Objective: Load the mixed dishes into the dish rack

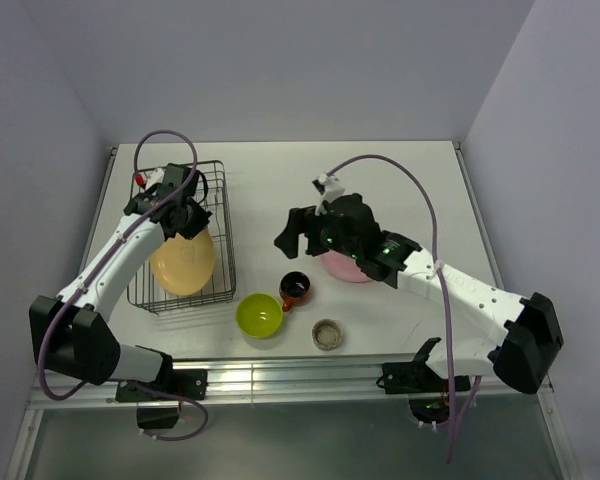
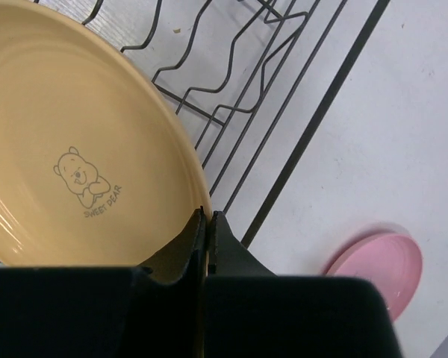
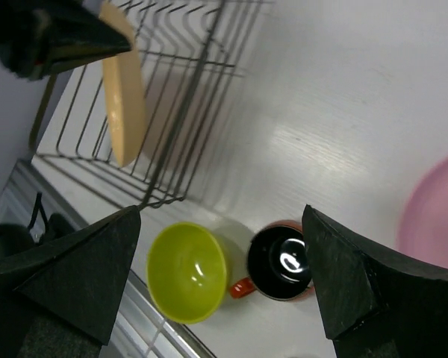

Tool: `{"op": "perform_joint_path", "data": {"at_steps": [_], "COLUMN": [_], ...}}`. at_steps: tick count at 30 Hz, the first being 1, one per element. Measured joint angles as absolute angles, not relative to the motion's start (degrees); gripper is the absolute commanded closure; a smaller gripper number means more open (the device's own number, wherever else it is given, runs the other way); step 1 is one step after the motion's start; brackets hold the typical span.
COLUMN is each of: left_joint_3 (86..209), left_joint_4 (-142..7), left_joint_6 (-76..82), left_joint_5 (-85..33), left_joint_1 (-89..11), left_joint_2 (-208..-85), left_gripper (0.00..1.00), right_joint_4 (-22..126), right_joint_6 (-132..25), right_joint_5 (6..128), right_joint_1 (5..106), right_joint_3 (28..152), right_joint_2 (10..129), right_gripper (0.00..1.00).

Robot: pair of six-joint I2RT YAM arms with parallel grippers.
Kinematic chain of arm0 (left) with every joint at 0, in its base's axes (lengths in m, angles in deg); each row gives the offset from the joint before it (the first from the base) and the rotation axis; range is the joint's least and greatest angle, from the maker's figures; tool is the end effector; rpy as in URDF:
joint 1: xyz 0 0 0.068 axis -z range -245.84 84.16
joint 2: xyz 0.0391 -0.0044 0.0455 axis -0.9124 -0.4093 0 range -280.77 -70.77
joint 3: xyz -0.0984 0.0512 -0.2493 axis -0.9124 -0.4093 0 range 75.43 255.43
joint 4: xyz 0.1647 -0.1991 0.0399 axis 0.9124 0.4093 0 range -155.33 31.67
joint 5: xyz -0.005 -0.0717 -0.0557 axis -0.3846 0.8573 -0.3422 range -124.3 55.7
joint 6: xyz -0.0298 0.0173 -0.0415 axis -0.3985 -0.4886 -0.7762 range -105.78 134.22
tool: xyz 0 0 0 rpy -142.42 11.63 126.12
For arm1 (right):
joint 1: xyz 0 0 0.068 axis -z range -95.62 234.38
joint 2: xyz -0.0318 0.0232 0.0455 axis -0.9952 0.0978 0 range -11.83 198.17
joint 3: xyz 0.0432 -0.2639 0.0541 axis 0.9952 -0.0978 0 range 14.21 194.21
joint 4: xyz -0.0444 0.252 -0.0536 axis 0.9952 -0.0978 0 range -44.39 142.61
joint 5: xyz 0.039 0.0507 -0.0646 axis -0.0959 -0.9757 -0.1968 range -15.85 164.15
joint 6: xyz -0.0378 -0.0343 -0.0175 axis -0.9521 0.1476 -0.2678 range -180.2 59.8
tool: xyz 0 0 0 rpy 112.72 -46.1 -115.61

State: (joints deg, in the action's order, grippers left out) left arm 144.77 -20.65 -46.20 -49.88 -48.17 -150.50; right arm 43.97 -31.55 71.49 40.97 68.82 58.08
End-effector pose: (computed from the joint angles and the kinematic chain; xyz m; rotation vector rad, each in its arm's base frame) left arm 0.2762 -0.0780 0.2993 -1.0088 2.2828 -0.2293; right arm 0.2033 0.1948 0.3102 -0.3002 2.0704 0.8394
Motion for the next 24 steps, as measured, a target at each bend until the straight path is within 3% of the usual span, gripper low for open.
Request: {"op": "perform_joint_path", "data": {"at_steps": [7,24], "left_joint_3": [144.24,140.29], "left_joint_4": [-19.77,-17.89], "left_joint_6": [-45.05,-43.45], "left_joint_5": [-47.38,-42.09], "left_joint_1": [-48.17,-48.17], "left_joint_2": [-146.5,-132.59], "left_gripper": [1.0,1.0], "right_joint_4": [47.27,56.56], "right_joint_6": [-37.65,-43.34], "right_joint_5": [70.09,69.53], "right_joint_1": [32.44,21.47], "right_joint_3": [77.3,81.08], "right_joint_2": [65.16,77.88], "right_gripper": [0.07,0.13]}}
